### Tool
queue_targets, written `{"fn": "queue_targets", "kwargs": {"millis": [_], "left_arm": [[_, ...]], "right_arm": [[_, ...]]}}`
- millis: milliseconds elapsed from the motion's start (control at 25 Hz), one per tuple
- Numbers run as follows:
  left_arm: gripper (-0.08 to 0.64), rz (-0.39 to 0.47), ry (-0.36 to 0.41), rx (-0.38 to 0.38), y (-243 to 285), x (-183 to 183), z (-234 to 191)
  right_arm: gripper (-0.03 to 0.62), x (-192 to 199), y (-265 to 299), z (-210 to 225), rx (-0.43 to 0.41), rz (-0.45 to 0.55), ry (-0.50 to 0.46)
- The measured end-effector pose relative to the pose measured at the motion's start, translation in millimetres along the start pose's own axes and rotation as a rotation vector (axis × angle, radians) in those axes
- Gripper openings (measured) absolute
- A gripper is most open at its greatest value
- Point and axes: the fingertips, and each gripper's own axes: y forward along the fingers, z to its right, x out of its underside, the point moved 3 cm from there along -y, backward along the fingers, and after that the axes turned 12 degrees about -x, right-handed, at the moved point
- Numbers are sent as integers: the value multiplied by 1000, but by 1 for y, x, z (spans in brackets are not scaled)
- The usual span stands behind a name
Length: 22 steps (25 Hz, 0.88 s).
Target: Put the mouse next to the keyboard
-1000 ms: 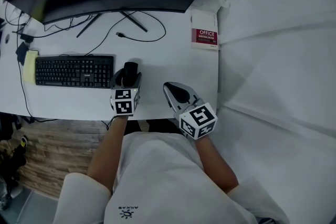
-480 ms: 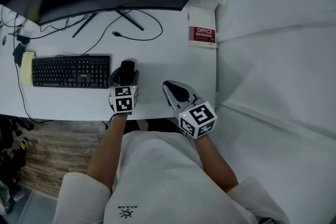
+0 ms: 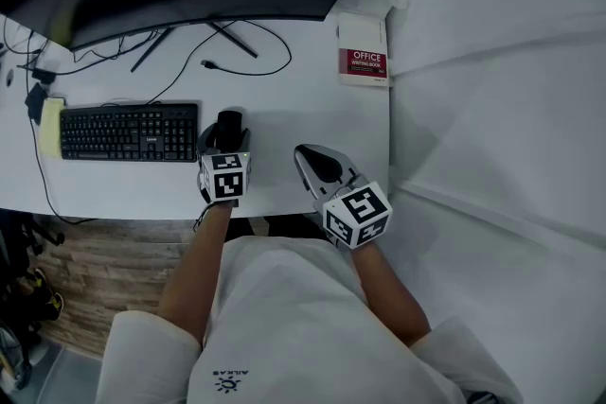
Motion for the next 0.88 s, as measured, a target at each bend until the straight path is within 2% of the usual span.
{"fn": "queue_targets", "kwargs": {"millis": [440,880], "left_arm": [[318,-6,17,-17,2,-1,3],[337,39,6,8,-13,-11,2]], "right_arm": [[18,0,-7,2,10,12,3],[18,-4,-7,-4,5,31,-17]]}}
